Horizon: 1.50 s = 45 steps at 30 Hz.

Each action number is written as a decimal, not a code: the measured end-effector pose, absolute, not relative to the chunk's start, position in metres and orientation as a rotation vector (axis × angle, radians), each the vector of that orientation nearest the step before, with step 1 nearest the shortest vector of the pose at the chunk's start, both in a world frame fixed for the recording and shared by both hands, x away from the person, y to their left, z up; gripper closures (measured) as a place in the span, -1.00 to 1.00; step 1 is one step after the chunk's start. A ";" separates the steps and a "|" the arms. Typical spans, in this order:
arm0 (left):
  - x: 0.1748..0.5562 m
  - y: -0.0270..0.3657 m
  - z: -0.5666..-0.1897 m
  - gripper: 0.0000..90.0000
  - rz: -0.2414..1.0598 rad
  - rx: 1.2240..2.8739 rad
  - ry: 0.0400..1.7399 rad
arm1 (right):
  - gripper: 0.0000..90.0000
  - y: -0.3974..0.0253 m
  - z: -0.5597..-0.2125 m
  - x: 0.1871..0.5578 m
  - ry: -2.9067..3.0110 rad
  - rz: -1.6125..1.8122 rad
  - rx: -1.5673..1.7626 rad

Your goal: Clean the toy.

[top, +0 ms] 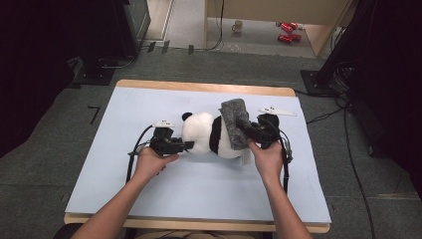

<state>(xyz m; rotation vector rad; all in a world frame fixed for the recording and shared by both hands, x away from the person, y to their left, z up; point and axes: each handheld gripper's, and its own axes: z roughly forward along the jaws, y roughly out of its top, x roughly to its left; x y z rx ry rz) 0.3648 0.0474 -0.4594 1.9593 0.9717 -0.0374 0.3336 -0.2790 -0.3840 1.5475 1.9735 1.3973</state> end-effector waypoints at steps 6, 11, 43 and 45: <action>0.365 0.048 -0.460 0.45 -0.045 1.961 0.984 | 0.72 -0.298 -0.383 0.335 1.910 1.378 1.607; 0.363 0.046 -0.462 0.45 -0.021 1.959 0.987 | 0.74 -0.311 -0.374 0.331 1.853 1.448 1.660; 0.343 0.037 -0.462 0.44 0.070 1.980 0.952 | 0.72 -0.194 -0.400 0.339 2.248 1.411 1.385; 0.345 0.038 -0.462 0.44 0.067 1.983 0.951 | 0.71 -0.203 -0.398 0.340 2.223 1.400 1.409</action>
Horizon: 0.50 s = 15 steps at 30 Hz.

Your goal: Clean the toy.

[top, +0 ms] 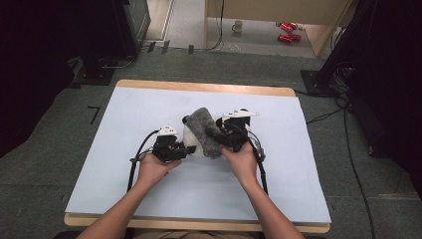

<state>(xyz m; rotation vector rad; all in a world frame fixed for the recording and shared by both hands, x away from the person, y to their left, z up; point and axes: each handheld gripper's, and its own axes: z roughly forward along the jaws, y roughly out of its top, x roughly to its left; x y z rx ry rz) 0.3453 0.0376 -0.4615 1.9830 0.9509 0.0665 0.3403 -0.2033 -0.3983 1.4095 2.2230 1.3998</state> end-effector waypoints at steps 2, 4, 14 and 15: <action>0.347 0.038 -0.461 0.44 0.060 1.979 0.952 | 0.72 -0.215 -0.397 0.341 2.194 1.399 1.435; 0.349 0.038 -0.461 0.44 0.058 1.979 0.949 | 0.73 -0.224 -0.395 0.342 2.171 1.403 1.456; 0.359 0.040 -0.459 0.45 0.019 1.982 0.954 | 0.72 -0.259 -0.386 0.338 2.066 1.398 1.505; 0.360 0.040 -0.459 0.45 0.015 1.980 0.955 | 0.72 -0.264 -0.385 0.338 2.052 1.402 1.517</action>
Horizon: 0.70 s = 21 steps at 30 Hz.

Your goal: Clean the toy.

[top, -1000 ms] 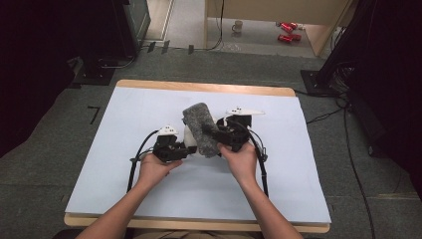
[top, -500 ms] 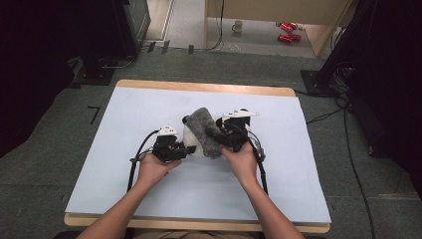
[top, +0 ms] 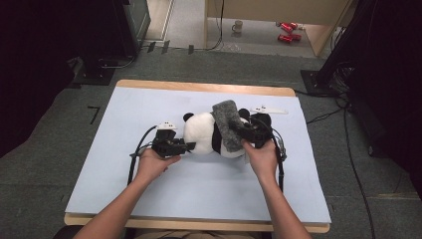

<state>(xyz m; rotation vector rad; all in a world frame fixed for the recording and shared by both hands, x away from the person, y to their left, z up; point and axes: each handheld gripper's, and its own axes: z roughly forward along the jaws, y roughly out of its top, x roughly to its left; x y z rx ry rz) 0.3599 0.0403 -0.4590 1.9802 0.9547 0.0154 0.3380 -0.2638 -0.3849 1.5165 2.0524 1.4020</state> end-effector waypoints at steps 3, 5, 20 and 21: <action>0.362 0.041 -0.459 0.45 0.013 1.983 0.957 | 0.72 -0.273 -0.384 0.337 2.025 1.410 1.537; 0.363 0.041 -0.459 0.45 0.010 1.983 0.955 | 0.72 -0.277 -0.384 0.336 2.013 1.411 1.549; 0.368 0.047 -0.457 0.45 -0.007 2.010 0.971 | 0.73 -0.307 -0.370 0.325 1.894 1.388 1.605; 0.368 0.047 -0.457 0.45 -0.005 2.012 0.971 | 0.73 -0.307 -0.366 0.323 1.892 1.403 1.596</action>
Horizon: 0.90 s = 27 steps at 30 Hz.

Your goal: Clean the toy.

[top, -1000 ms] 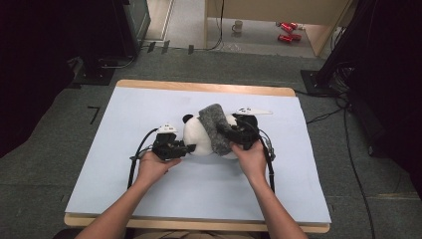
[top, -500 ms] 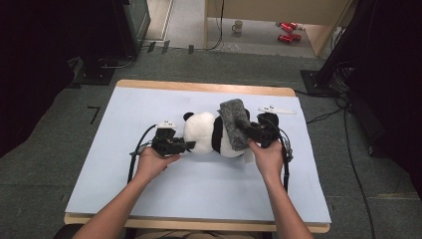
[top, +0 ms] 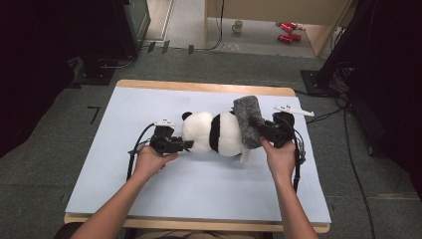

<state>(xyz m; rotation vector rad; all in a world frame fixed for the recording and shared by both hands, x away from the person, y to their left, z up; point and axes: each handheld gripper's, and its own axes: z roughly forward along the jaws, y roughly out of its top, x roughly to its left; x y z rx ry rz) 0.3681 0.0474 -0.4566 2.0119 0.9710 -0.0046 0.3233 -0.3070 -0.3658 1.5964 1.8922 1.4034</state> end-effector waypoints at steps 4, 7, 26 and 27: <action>0.364 0.050 -0.452 0.45 -0.004 2.017 0.958 | 0.73 -0.294 -0.356 0.317 1.970 1.467 1.533; 0.363 0.056 -0.449 0.45 -0.004 2.016 0.951 | 0.72 -0.281 -0.361 0.319 2.099 1.454 1.535; 0.367 0.058 -0.475 -0.20 0.088 2.005 0.885 | 0.70 -0.273 -0.389 0.342 2.030 1.389 1.507; 0.368 0.057 -0.477 -0.20 0.085 1.991 0.875 | 0.68 -0.273 -0.389 0.343 2.025 1.390 1.508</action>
